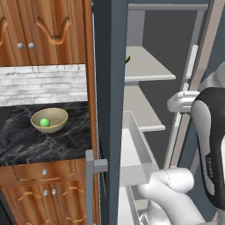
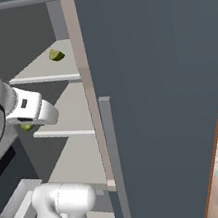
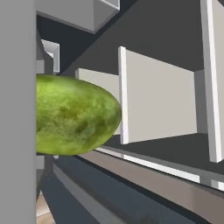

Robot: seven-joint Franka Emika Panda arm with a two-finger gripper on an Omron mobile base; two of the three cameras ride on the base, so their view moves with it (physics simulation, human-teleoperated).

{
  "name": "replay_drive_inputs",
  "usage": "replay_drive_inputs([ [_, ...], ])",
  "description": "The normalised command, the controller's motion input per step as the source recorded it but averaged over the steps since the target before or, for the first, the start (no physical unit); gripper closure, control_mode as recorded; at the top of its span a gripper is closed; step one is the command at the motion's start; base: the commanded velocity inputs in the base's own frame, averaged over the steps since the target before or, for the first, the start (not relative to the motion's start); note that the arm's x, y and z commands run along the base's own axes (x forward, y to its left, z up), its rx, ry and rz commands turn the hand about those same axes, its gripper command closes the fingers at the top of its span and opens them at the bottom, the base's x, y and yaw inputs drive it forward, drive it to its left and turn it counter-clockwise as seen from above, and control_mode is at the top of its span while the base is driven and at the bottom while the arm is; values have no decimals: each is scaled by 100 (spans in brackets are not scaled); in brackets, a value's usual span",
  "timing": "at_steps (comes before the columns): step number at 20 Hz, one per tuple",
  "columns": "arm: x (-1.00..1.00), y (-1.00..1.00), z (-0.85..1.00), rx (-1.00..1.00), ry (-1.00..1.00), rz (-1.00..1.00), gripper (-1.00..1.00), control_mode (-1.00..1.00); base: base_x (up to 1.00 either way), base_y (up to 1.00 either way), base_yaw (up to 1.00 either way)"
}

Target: Take the mango, corn, and lemon wedge from the freezer and place them in the bowl on the counter.

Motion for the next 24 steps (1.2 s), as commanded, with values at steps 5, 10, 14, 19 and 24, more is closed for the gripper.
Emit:
replay_drive_inputs([
  [5, -49, -1, -5, 0, 9, 0, 100, -100, 0, 0, 0],
  [10, -22, 0, -8, 0, 3, 0, 100, -100, 0, 0, 0],
  [14, -7, 0, -3, 0, 0, 0, 100, 100, -46, -7, 0],
  [19, 0, 0, 0, 0, 0, 0, 100, 100, -100, -14, -1],
  [24, 0, 0, 0, 0, 0, 0, 100, 100, -100, 12, -5],
])
